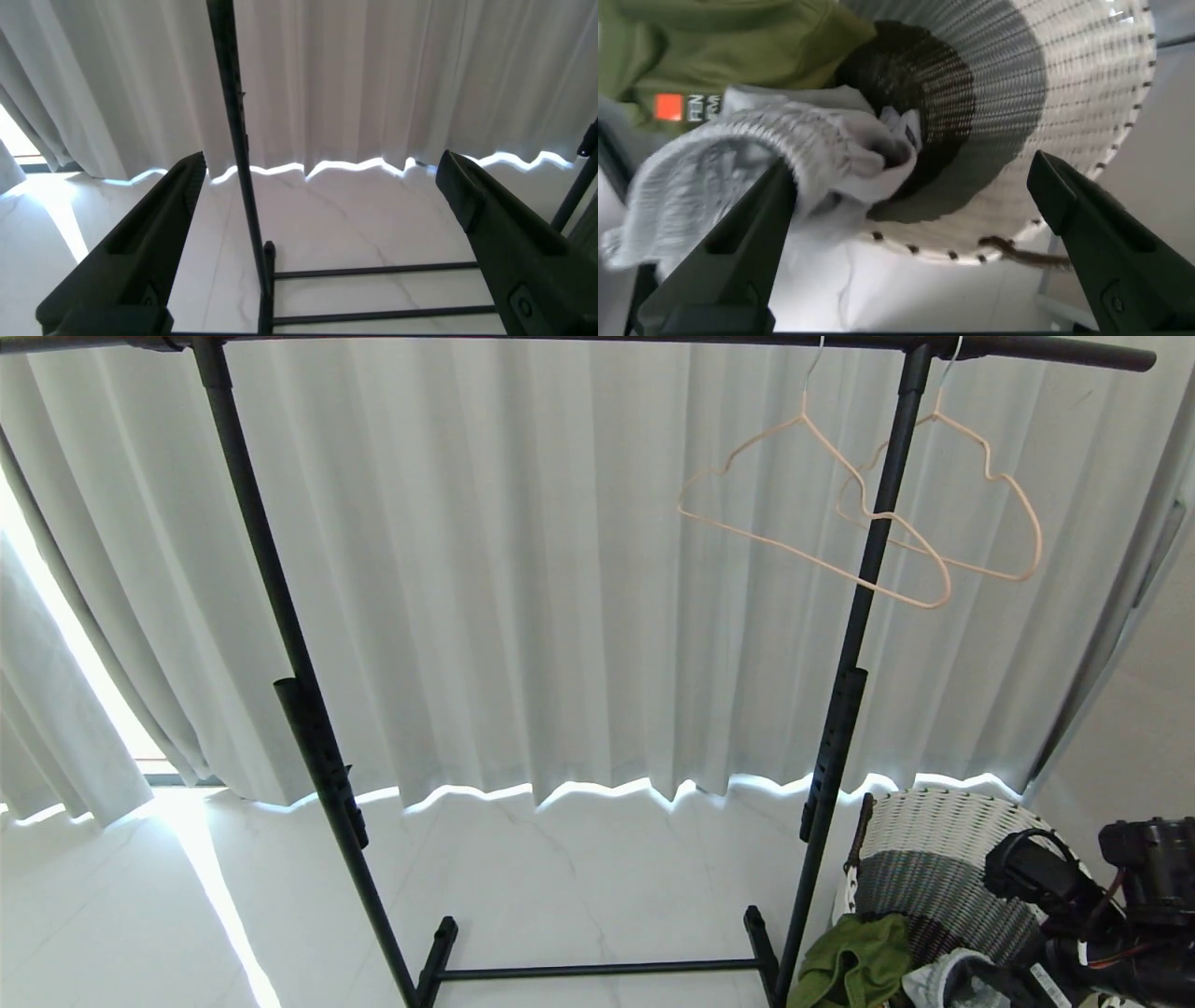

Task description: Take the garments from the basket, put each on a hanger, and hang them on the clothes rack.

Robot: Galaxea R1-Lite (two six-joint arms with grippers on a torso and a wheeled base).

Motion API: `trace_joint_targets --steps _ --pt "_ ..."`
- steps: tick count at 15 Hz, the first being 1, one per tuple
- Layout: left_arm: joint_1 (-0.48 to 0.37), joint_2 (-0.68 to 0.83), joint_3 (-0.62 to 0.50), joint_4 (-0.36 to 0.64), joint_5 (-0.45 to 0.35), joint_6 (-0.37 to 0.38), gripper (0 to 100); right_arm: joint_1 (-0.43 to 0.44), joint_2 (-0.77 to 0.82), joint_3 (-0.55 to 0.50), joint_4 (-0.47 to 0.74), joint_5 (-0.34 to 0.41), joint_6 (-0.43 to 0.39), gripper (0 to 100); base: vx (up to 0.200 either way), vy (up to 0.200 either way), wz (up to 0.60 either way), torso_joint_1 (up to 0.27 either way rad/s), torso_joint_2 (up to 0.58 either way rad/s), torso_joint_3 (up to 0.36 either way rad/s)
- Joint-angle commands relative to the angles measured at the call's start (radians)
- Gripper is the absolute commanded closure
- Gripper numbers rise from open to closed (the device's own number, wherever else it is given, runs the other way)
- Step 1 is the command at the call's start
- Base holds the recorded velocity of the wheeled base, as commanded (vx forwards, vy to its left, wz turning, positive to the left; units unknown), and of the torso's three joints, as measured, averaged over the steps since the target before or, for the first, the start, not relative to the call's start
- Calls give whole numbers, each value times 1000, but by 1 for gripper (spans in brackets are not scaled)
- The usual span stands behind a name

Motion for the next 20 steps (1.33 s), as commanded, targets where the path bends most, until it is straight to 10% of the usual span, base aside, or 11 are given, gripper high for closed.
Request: trace_joint_targets --steps 1,5,6,14,20 --pt "0 1 0 -1 -1 -1 0 0 111 -24 -15 -2 -1 0 0 0 0 0 0 0" --pt "0 1 0 -1 -1 -1 0 3 163 -40 -18 -28 -1 0 0 0 0 0 0 0" --pt "0 1 0 -1 -1 -1 0 3 163 -37 -18 -34 -1 100 0 0 0 0 0 0" --pt "-1 1 0 -1 -1 3 0 3 -166 41 68 -71 -1 100 0 0 0 0 0 0" --pt "0 1 0 -1 -1 4 0 4 -730 -249 843 -164 -1 100 0 0 0 0 0 0"
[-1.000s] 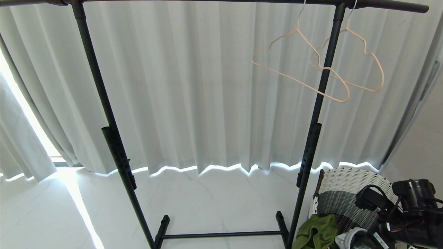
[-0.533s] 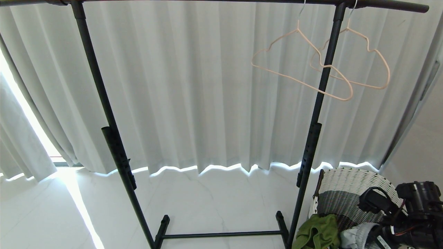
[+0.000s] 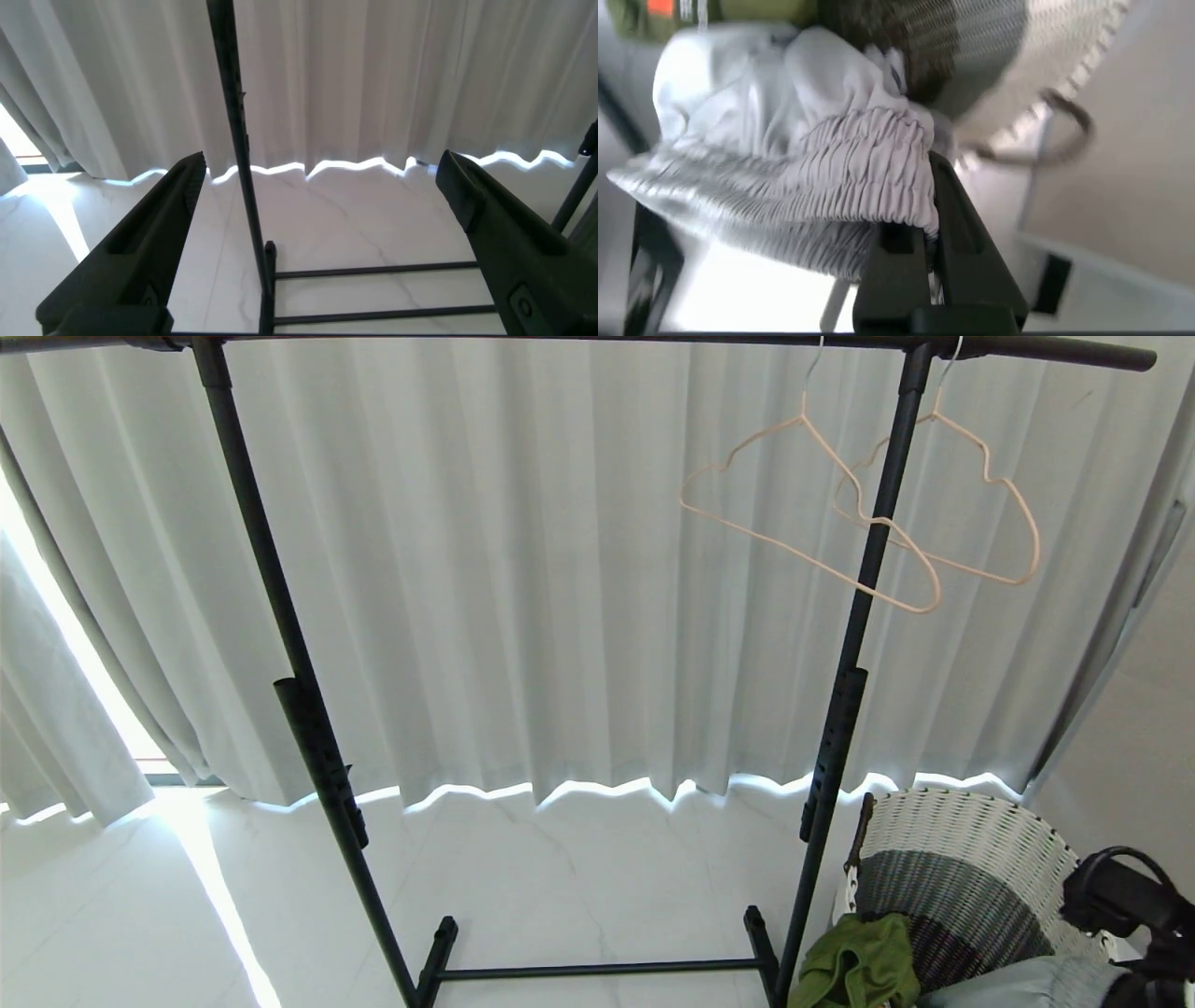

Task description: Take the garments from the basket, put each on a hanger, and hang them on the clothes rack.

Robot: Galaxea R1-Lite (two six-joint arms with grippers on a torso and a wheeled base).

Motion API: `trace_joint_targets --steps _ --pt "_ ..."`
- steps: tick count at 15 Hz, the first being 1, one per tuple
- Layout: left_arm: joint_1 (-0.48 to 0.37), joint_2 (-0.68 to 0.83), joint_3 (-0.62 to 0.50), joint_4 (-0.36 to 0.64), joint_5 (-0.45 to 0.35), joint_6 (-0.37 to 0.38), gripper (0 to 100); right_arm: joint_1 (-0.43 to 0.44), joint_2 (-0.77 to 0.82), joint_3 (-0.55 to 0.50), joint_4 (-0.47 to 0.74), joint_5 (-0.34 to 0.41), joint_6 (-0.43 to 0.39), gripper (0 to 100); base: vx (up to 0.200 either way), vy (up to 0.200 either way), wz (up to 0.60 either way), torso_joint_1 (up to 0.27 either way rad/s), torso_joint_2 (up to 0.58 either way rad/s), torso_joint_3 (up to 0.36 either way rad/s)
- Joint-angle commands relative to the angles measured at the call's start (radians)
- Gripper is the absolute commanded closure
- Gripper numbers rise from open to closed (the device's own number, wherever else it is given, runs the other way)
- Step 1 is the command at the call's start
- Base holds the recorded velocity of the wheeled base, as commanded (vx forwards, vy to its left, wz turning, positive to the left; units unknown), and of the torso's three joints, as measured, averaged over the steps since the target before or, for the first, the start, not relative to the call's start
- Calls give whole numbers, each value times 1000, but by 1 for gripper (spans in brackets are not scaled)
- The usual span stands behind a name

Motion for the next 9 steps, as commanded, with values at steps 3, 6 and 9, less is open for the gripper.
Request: trace_joint_targets --steps 3,6,9 --pt "0 0 0 -2 -2 31 0 -1 -479 -374 522 -36 -1 100 0 0 0 0 0 0" --pt "0 1 0 -2 -2 33 0 -4 -543 -420 544 -34 4 100 -200 0 0 4 9 2" --pt "0 0 0 -2 -2 33 0 -4 -551 -426 541 -29 27 100 -200 0 0 2 -1 2"
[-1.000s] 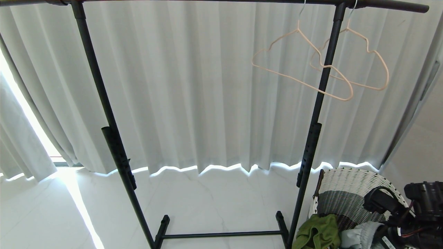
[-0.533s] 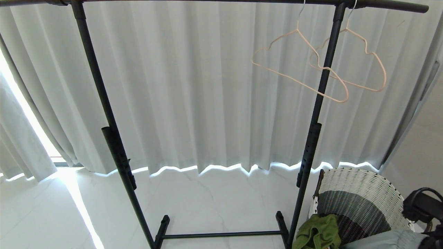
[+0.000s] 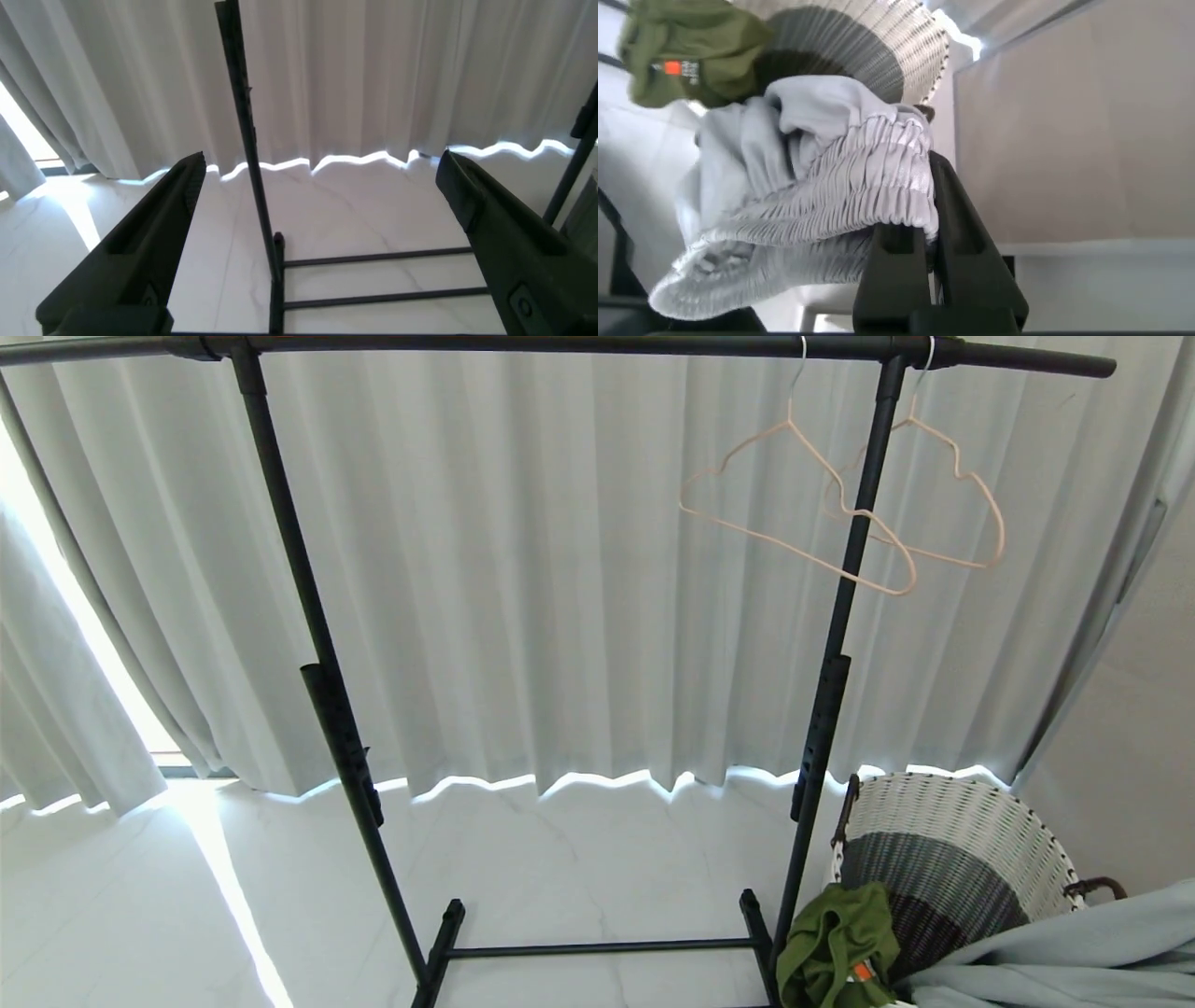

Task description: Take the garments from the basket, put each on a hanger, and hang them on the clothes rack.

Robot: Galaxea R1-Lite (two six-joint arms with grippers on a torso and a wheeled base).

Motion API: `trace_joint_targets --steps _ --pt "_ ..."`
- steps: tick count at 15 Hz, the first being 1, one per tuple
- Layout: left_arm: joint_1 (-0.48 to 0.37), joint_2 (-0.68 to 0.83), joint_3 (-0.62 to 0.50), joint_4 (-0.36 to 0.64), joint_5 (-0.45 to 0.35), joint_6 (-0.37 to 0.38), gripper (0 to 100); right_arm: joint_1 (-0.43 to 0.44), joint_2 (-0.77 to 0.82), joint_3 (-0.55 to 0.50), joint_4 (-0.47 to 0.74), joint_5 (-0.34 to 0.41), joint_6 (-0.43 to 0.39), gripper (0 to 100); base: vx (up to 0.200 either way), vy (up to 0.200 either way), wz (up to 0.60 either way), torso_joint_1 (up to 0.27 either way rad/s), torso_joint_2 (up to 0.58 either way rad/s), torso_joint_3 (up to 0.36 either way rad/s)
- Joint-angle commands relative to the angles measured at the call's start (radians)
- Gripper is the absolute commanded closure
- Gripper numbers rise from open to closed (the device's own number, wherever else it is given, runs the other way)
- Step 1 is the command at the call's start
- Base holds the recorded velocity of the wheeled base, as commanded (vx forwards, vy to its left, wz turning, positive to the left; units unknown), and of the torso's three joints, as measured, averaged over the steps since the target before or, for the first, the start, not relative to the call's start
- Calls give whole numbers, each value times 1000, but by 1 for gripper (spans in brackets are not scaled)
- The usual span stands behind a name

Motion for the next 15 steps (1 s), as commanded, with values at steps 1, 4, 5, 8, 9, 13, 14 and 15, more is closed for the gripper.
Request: trace_joint_targets --steps 1,4,5,8,9,13,14,15 --pt "0 0 0 -1 0 0 0 3 -26 -5 -3 8 27 100 -200 0 0 7 7 2" --pt "0 1 0 -1 0 1 0 3 -10 -4 -20 96 79 100 -67 0 0 4 -1 2" --pt "0 0 0 -1 0 1 0 3 -4 -5 -32 146 80 100 0 0 0 0 0 0" --pt "0 1 0 1 0 4 0 17 -6 -17 -35 223 76 100 0 0 0 0 0 0" --pt "-2 1 0 1 0 0 0 26 -7 -25 -35 255 77 100 0 0 0 0 0 0" --pt "0 0 0 1 -1 11 0 71 11 -34 -37 382 74 100 0 0 0 0 0 0" --pt "0 0 0 1 -1 11 0 98 19 -34 -40 384 77 100 0 0 0 0 0 0" --pt "0 0 0 1 -1 12 0 127 27 -31 -46 389 79 100 0 0 0 0 0 0"
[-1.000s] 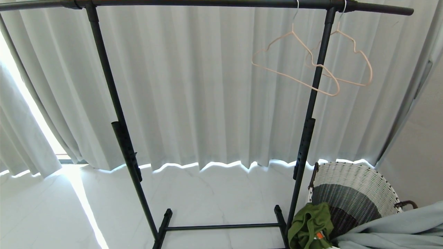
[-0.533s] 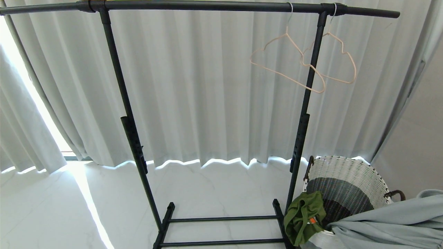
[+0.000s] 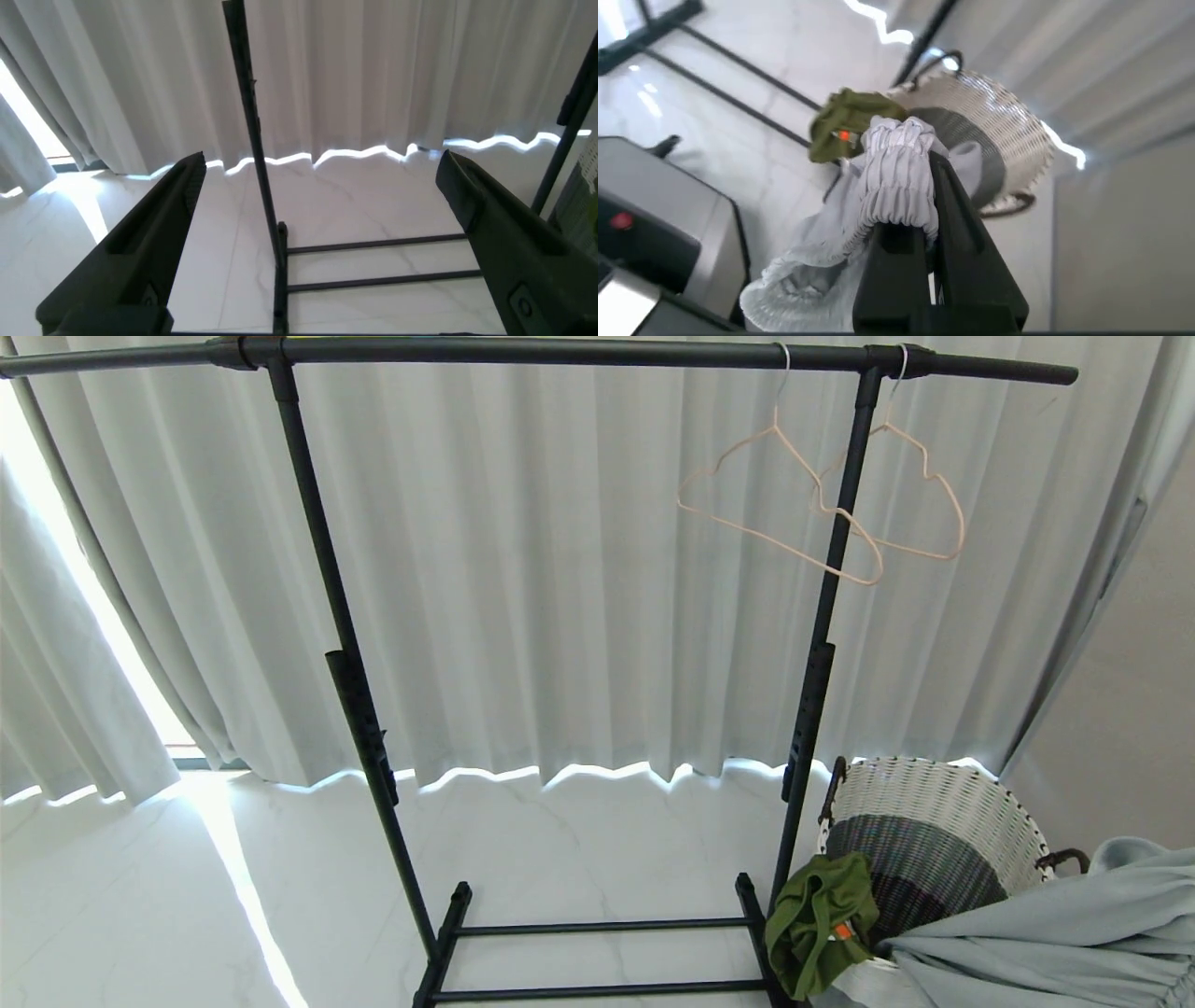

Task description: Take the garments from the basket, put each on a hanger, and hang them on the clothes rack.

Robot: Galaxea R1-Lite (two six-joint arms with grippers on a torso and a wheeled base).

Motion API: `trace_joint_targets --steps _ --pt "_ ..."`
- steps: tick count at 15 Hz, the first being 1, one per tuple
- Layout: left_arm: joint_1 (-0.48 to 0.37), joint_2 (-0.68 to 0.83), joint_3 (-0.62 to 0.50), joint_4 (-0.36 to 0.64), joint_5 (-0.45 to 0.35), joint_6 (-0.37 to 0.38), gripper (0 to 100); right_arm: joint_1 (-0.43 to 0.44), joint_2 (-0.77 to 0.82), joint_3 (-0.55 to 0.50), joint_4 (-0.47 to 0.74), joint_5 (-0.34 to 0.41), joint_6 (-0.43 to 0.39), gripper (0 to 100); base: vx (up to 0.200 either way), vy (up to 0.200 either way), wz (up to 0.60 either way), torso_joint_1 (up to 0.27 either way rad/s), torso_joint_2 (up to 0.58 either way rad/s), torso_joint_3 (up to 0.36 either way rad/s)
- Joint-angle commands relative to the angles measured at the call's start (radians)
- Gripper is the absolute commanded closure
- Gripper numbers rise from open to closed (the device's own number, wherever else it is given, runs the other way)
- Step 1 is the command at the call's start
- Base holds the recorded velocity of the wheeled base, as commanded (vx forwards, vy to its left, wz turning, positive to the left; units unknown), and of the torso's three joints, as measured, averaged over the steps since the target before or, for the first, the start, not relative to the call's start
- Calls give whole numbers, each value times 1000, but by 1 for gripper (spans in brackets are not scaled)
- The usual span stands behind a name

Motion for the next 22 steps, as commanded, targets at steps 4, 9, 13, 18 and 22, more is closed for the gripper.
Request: trace_joint_targets --steps 4,9,13,18,22 --pt "0 0 0 0 1 0 0 88 112 27 -59 0 6 100 0 0 0 0 0 0" --pt "-19 77 -127 -31 -39 -124 0 92 176 43 -142 3 33 100 0 0 0 0 0 0" --pt "-166 618 -569 -39 -109 -139 0 93 222 43 -249 3 113 100 0 0 0 0 0 0" --pt "-619 1265 -758 -319 -82 -162 0 125 279 30 -369 3 176 100 0 0 0 0 0 0" --pt "-974 1730 -792 -628 89 -414 0 181 334 -4 -453 3 226 100 0 0 0 0 0 0"
